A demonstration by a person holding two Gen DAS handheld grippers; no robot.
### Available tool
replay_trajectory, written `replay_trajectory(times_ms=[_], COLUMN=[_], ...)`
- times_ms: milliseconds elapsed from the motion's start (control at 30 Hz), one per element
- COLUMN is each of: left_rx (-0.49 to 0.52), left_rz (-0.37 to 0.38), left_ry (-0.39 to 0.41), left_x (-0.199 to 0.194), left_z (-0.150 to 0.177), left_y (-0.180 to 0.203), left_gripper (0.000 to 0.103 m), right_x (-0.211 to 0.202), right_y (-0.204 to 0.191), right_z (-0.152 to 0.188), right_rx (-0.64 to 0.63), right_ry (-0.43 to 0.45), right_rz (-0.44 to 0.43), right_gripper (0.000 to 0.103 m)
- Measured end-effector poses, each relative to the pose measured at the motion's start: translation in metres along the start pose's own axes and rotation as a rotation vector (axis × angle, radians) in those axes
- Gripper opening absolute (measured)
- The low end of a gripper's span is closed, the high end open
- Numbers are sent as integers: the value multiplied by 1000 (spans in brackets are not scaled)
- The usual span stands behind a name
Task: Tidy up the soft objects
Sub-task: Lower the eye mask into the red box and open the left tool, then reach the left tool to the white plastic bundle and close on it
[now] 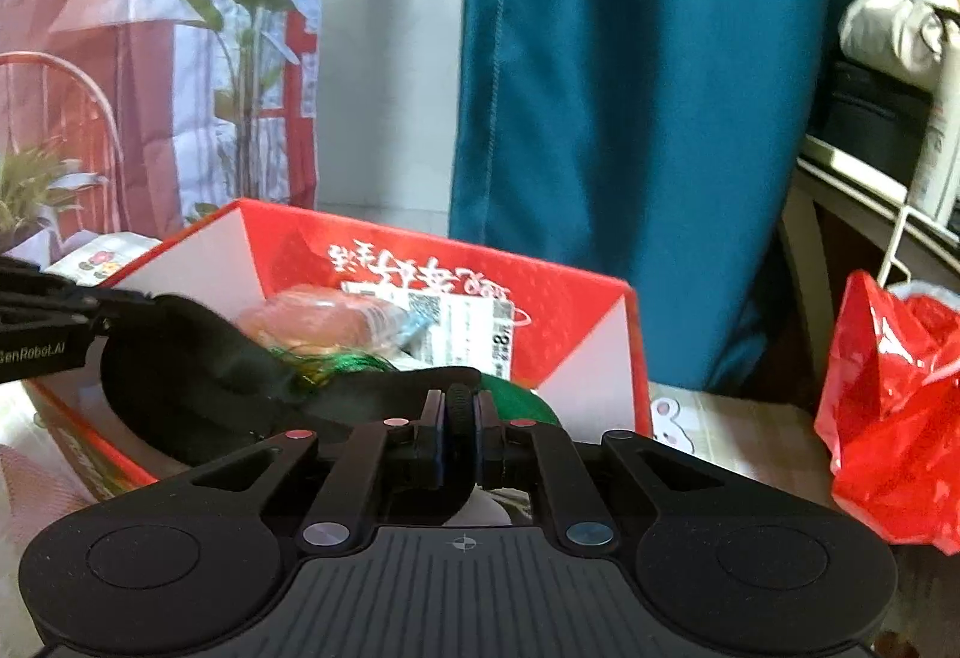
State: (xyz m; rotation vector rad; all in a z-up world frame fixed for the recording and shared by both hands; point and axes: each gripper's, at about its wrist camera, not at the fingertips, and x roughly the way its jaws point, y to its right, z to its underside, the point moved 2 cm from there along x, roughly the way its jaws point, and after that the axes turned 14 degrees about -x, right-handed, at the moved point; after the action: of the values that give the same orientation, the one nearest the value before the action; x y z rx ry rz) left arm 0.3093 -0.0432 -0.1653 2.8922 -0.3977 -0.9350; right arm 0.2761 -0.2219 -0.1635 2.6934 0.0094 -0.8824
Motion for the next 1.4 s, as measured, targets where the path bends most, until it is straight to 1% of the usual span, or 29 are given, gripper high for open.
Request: replay_trajectory(times_ms=[67, 133, 167, 200, 233, 267, 300, 333, 367, 400, 433, 500, 667, 767, 933, 1067, 1133, 1267, 1400], left_rx=[5, -4, -6, -7, -7, -11, -14, -16, -18, -23, -29, -29, -43, -53, -50, -61, -70, -76, -85], left_rz=[2, 13, 19, 25, 30, 37, 46, 54, 56, 56, 59, 71, 88, 105, 100, 89, 85, 86, 93], left_ry=[-15, -35, -40, -44, -43, -35, -21, -12, -10, -8, -5, 7, 32, 33, 8, -63, -98, -149, -176], left_x=[0, 0, -2, -4, -7, -10, -15, -21, -25, -30, -36, -48, -80, -93, -100, -88, -81, -70, -66], left_z=[0, -2, -3, -4, -5, -6, -7, -8, -8, -9, -9, -8, 7, 22, 53, 75, 86, 103, 118], left_y=[-1, -3, -5, -6, -5, -7, -8, -9, -9, -10, -11, -12, -11, -11, -11, -15, -16, -17, -16], left_gripper=[9, 14, 20, 37, 47, 60, 63, 64, 64, 64, 64, 64, 64, 64, 64, 64, 64, 64, 64], right_x=[1, 0, 0, -1, -3, -5, -8, -13, -18, -23, -29, -41, -70, -84, -104, -108, -103, -94, -87], right_y=[3, 5, 5, 5, 5, 6, 6, 8, 9, 9, 10, 12, 12, 8, -3, -13, -19, -32, -41], right_z=[3, 4, 4, 3, 3, 3, 3, 3, 3, 4, 4, 5, 18, 30, 58, 81, 94, 118, 139], right_rx=[5, 0, -2, -5, -5, -2, 1, 7, 12, 18, 23, 44, 121, 131, 149, 155, 162, 174, 195], right_ry=[-7, -10, -13, -17, -19, -18, -13, 3, 18, 35, 52, 83, 177, 203, 228, 201, 165, 101, 38], right_rz=[4, 15, 22, 28, 37, 42, 44, 44, 47, 51, 56, 55, 6, -5, -7, -24, -39, -56, -72], right_gripper=[10, 14, 19, 23, 25, 32, 41, 46, 53, 57, 58, 58, 59, 59, 59, 59, 59, 59, 59])
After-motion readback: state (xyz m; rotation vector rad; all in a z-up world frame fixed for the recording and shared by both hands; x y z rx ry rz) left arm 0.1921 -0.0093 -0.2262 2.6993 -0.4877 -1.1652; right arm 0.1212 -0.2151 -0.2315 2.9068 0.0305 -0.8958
